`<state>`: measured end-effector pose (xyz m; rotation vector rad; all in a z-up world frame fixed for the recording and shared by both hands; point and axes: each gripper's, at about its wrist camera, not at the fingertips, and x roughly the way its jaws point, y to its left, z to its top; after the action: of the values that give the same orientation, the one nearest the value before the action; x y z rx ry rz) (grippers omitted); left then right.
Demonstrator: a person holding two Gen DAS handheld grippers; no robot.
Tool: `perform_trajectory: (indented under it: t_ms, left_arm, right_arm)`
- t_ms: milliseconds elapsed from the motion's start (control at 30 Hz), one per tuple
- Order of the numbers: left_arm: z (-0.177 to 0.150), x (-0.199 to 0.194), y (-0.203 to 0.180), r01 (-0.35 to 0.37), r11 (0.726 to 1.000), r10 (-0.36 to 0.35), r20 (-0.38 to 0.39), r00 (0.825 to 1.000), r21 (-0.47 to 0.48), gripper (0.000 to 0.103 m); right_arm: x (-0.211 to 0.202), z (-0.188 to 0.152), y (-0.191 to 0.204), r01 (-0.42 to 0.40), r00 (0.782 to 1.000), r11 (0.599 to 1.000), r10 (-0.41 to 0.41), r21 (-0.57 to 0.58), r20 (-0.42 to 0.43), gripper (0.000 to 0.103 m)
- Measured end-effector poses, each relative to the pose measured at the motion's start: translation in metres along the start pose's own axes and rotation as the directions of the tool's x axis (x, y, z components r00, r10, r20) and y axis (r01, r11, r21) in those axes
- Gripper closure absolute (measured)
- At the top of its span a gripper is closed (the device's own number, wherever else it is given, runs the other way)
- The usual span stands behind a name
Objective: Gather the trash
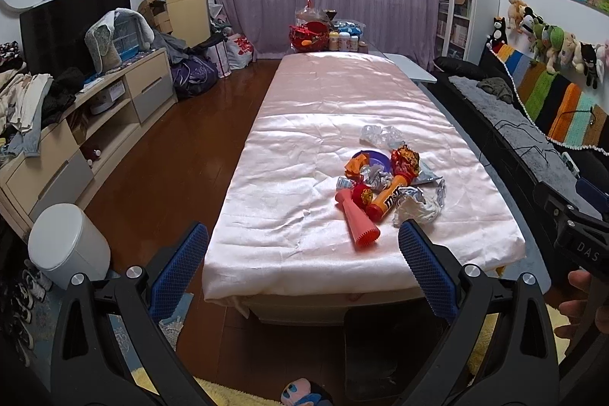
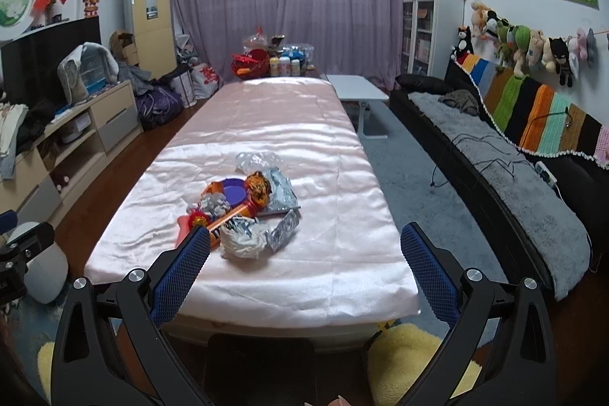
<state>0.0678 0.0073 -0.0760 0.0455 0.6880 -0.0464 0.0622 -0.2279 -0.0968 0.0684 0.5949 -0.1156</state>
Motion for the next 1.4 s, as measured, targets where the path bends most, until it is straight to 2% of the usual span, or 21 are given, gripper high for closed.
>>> perform_trajectory:
  t_ms: [133,267,367,500,633,700,733,833,900,967,1067,1167,1233,1267,1400]
  left_arm:
    - [-0.007,0.038,-0.001,0.009,1.000,-0.009,-0.083,0.997,0.004,0.008]
    - [-0.016,0.074,-0.010,0.015,0.999,-0.009,-0.156,0.988,0.042,0.008]
    - [-0.019,0.097,-0.019,0.046,0.997,-0.033,-0.189,0.981,0.063,0.008]
    - [-0.019,0.123,-0.027,0.087,0.994,-0.070,-0.226,0.972,0.066,0.008]
    - [-0.013,0.147,-0.036,0.117,0.992,-0.099,-0.247,0.964,0.057,0.013]
    - [-0.011,0.157,-0.042,0.130,0.990,-0.110,-0.256,0.960,0.059,0.015]
    - [-0.010,0.162,-0.045,0.136,0.989,-0.116,-0.264,0.957,0.059,0.017]
    - [-0.009,0.180,-0.050,0.160,0.986,-0.140,-0.292,0.946,0.047,0.027]
    - [-0.009,0.191,-0.053,0.174,0.984,-0.154,-0.310,0.938,0.037,0.033]
    - [-0.009,0.200,-0.056,0.183,0.983,-0.165,-0.323,0.932,0.027,0.039]
    - [-0.010,0.210,-0.060,0.190,0.982,-0.171,-0.338,0.926,0.024,0.046]
    - [-0.013,0.220,-0.061,0.194,0.981,-0.175,-0.360,0.916,0.017,0.053]
    - [-0.014,0.222,-0.061,0.198,0.980,-0.178,-0.352,0.919,0.022,0.055]
    - [-0.013,0.222,-0.062,0.199,0.980,-0.176,-0.351,0.920,0.029,0.058]
    - [-0.013,0.221,-0.059,0.208,0.978,-0.184,-0.348,0.919,0.032,0.060]
  right_arm:
    - [0.034,-0.011,-0.004,-0.030,0.996,0.999,0.031,0.013,-0.082,0.003]
    - [0.068,-0.018,-0.007,-0.034,0.982,0.999,0.038,0.026,-0.187,0.003]
    - [0.090,-0.020,-0.011,-0.040,0.976,0.998,0.051,0.056,-0.211,0.003]
    - [0.114,-0.018,-0.010,-0.006,0.975,0.999,0.013,0.033,-0.221,0.004]
    - [0.144,-0.017,-0.010,-0.062,0.961,0.996,0.076,0.059,-0.266,0.014]
    - [0.158,-0.016,-0.008,-0.097,0.952,0.992,0.117,0.084,-0.283,0.021]
    - [0.165,-0.015,-0.006,-0.113,0.947,0.989,0.137,0.097,-0.290,0.029]
    - [0.179,-0.009,-0.003,-0.155,0.937,0.978,0.190,0.138,-0.294,0.041]
    - [0.187,-0.003,0.000,-0.160,0.935,0.977,0.195,0.140,-0.297,0.047]
    - [0.198,0.000,0.004,-0.149,0.931,0.980,0.183,0.129,-0.315,0.058]
    - [0.216,-0.001,0.004,-0.138,0.918,0.980,0.180,0.140,-0.353,0.068]
    - [0.227,-0.005,0.003,-0.126,0.908,0.982,0.172,0.142,-0.383,0.073]
    - [0.232,-0.008,0.001,-0.141,0.900,0.978,0.193,0.156,-0.392,0.075]
    - [0.232,-0.008,0.000,-0.145,0.899,0.976,0.198,0.162,-0.392,0.076]
    - [0.229,-0.007,-0.008,-0.133,0.907,0.979,0.182,0.154,-0.380,0.081]
